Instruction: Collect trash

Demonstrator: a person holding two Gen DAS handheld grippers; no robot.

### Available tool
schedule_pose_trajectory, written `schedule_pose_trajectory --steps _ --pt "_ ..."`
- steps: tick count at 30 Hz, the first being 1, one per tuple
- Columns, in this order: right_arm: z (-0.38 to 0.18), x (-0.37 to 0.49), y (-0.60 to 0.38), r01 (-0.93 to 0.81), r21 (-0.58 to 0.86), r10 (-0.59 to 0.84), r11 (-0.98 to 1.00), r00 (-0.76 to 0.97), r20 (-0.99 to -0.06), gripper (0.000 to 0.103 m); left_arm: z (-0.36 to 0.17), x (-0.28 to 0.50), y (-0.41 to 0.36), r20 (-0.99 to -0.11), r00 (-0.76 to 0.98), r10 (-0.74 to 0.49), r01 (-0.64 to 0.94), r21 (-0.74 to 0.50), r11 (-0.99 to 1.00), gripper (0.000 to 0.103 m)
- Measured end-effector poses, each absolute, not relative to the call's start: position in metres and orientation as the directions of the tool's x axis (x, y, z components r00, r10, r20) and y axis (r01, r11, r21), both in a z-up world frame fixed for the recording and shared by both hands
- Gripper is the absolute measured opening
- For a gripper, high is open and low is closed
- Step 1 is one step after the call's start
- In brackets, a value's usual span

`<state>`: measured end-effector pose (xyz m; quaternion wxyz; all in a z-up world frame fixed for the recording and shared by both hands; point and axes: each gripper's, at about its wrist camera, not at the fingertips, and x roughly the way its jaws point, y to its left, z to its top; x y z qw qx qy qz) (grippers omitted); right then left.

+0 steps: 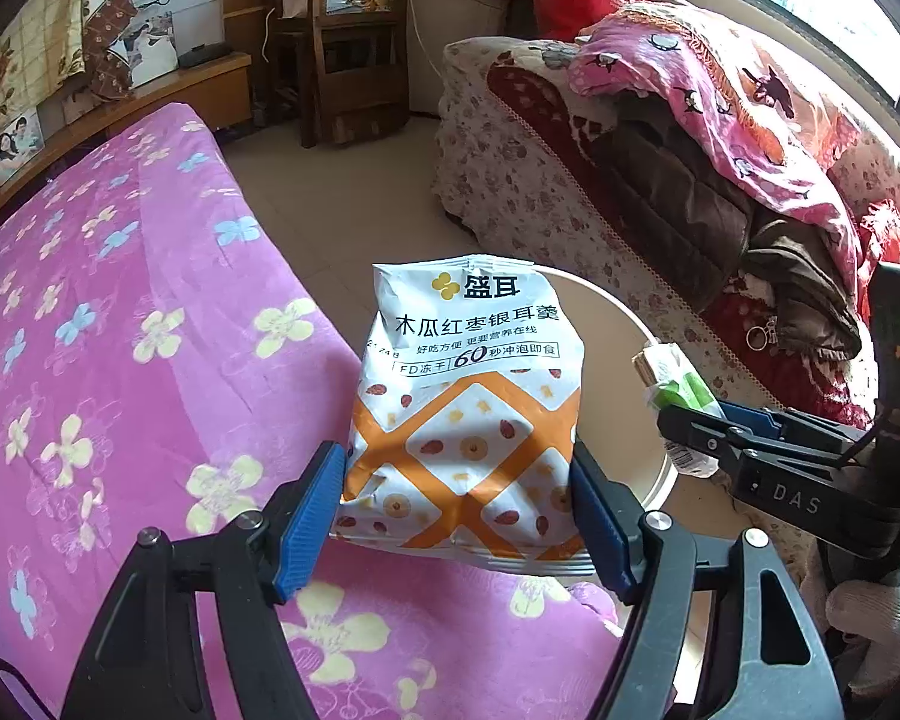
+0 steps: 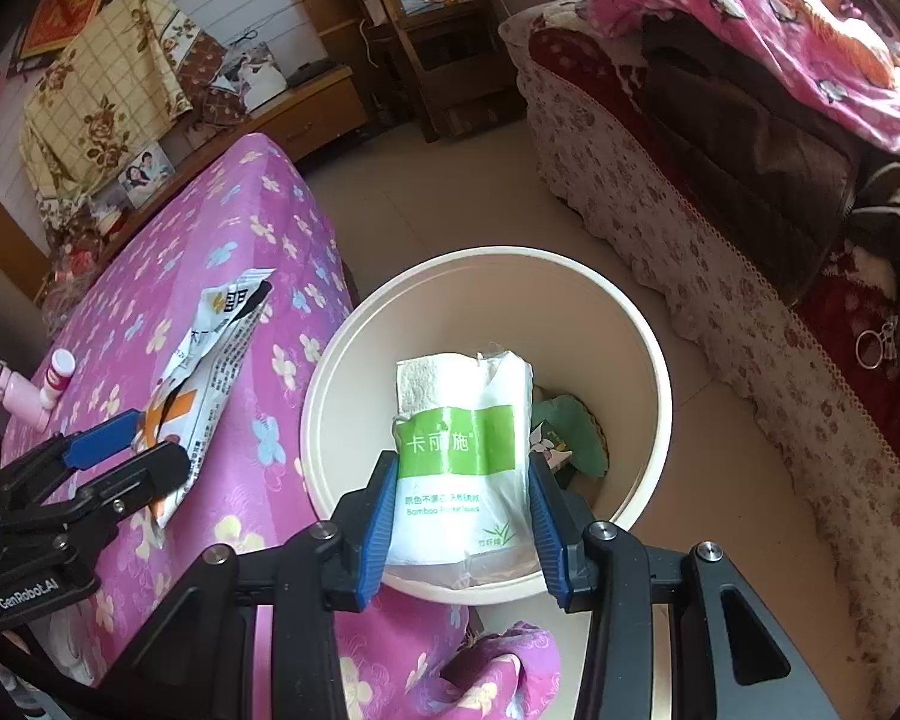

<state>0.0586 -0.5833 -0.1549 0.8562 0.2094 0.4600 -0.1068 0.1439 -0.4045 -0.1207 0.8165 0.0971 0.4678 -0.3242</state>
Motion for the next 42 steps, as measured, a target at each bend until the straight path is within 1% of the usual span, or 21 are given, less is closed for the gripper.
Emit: schedule_pose_trajectory --steps 2,3,6,8,12,19,25,28,35,42 --pt "-0.158 0.060 -0.587 0.390 0.266 0.008 0.881 0.551 -0.835 0.049 -0.122 0.146 -0.406 -0.827 0.344 -0.444 0.620 -0.155 0.769 0.075" --pt "-0.160 0.061 -0.590 0.400 0.277 0.013 0.874 0.550 -0.835 0.050 -0.123 0.146 -0.406 -0.827 0.343 -0.446 0.619 -0.159 0.769 0.075" --pt "-0.166 0.062 -0.598 0.419 0.332 0.048 0.845 0.558 -0.828 0.057 -0.123 0.147 -0.406 -0.823 0.341 -0.455 0.619 -0.167 0.767 0.077" --pt "-0.167 0.062 -0.599 0.424 0.340 0.048 0.840 0.565 -0.824 0.065 -0.125 0.149 -0.405 -0.825 0.325 -0.462 0.623 -0.181 0.761 0.078" --pt "-0.165 0.063 -0.596 0.415 0.335 0.044 0.846 0.572 -0.819 0.065 -0.127 0.151 -0.404 -0.827 0.319 -0.462 0.617 -0.189 0.764 0.078" --pt "-0.155 0.056 -0.582 0.396 0.322 0.031 0.860 0.589 -0.807 0.065 -0.121 0.144 -0.390 -0.815 0.370 -0.446 0.606 -0.153 0.781 0.078" --pt "-0.136 0.045 -0.553 0.383 0.236 -0.053 0.893 0.612 -0.789 0.065 -0.102 0.126 -0.370 -0.779 0.467 -0.418 0.577 -0.089 0.812 0.078" --pt "-0.123 0.037 -0.539 0.379 0.217 -0.079 0.900 0.630 -0.772 0.065 -0.092 0.117 -0.357 -0.752 0.521 -0.404 0.561 -0.055 0.826 0.078" --pt "-0.086 0.011 -0.512 0.394 0.181 -0.157 0.901 0.684 -0.712 0.065 -0.061 0.093 -0.321 -0.678 0.614 -0.404 0.526 -0.031 0.850 0.078" --pt "-0.044 -0.019 -0.483 0.415 0.156 -0.234 0.896 0.741 -0.629 0.065 -0.032 0.067 -0.288 -0.601 0.673 -0.430 0.509 -0.045 0.859 0.078"
